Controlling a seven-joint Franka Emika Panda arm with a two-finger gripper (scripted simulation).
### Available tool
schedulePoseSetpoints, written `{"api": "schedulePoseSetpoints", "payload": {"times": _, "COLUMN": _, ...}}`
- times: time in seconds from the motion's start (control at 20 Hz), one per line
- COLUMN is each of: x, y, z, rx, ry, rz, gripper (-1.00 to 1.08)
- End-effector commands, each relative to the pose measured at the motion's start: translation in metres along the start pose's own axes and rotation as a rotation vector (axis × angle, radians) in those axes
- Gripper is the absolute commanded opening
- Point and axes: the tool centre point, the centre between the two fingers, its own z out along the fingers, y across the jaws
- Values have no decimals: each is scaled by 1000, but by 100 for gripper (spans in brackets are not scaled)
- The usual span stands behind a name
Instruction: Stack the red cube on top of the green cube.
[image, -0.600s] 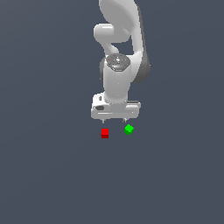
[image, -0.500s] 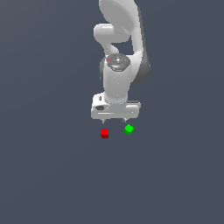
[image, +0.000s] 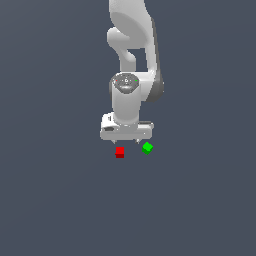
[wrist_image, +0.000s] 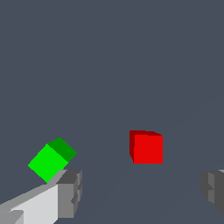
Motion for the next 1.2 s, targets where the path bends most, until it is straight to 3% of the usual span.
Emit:
{"api": "schedulePoseSetpoints", "payload": {"times": 0.0, "x": -3, "y": 10, "z": 19, "rx": 3, "ry": -4, "rz": 8, "gripper": 100}}
{"api": "schedulePoseSetpoints", "payload": {"times": 0.4, "x": -6, "y": 30, "z": 57, "rx": 12, "ry": -9, "rz": 22, "gripper": 100}}
{"api": "schedulePoseSetpoints", "payload": {"times": 0.8, "x": -7, "y": 31, "z": 64, "rx": 12, "ry": -11, "rz": 23, "gripper": 100}}
{"api": "schedulePoseSetpoints", "payload": {"times": 1.15, "x": -8, "y": 31, "z": 96, "rx": 13, "ry": -10, "rz": 23, "gripper": 100}}
